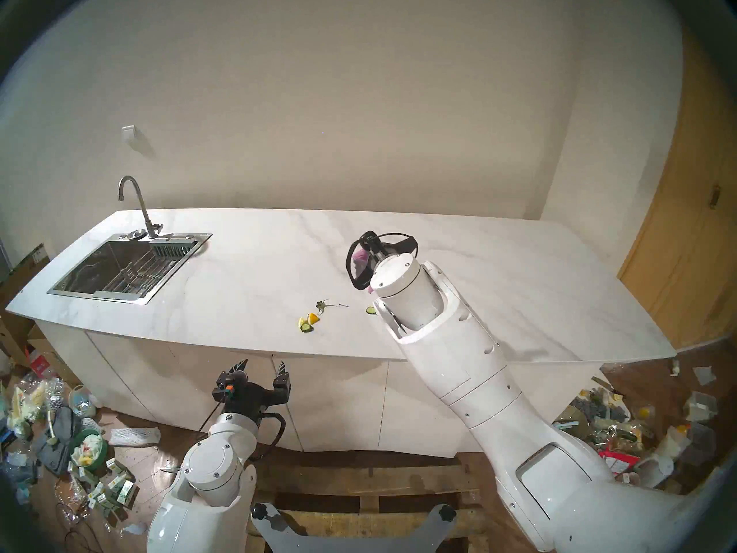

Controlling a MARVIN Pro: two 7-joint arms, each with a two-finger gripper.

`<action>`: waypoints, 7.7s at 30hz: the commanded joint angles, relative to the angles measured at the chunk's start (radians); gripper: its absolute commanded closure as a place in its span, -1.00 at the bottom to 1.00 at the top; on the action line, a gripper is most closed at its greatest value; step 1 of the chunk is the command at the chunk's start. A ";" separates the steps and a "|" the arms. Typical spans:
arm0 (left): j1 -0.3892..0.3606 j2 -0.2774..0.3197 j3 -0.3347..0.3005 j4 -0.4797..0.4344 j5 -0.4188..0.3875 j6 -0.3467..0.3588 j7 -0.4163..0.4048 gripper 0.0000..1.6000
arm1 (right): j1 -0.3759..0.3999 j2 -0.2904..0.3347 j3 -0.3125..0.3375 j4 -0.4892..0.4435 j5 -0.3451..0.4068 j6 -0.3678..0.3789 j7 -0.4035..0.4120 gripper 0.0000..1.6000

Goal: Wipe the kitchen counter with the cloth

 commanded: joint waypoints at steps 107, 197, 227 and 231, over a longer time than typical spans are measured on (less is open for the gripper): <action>-0.006 0.002 0.002 -0.026 -0.002 -0.007 -0.004 -1.00 | 0.245 -0.351 -0.376 0.564 -0.131 -0.069 -0.006 1.00; -0.005 0.003 0.003 -0.028 -0.003 -0.006 -0.004 -1.00 | 0.113 0.152 -0.093 0.270 -0.162 -0.255 -0.076 1.00; -0.007 0.002 0.003 -0.025 -0.003 -0.006 -0.003 -1.00 | 0.158 0.294 -0.068 0.276 -0.089 -0.253 0.265 -1.00; -0.008 0.002 0.003 -0.024 -0.003 -0.006 -0.002 -1.00 | 0.147 0.325 -0.039 0.236 -0.088 -0.244 0.318 -1.00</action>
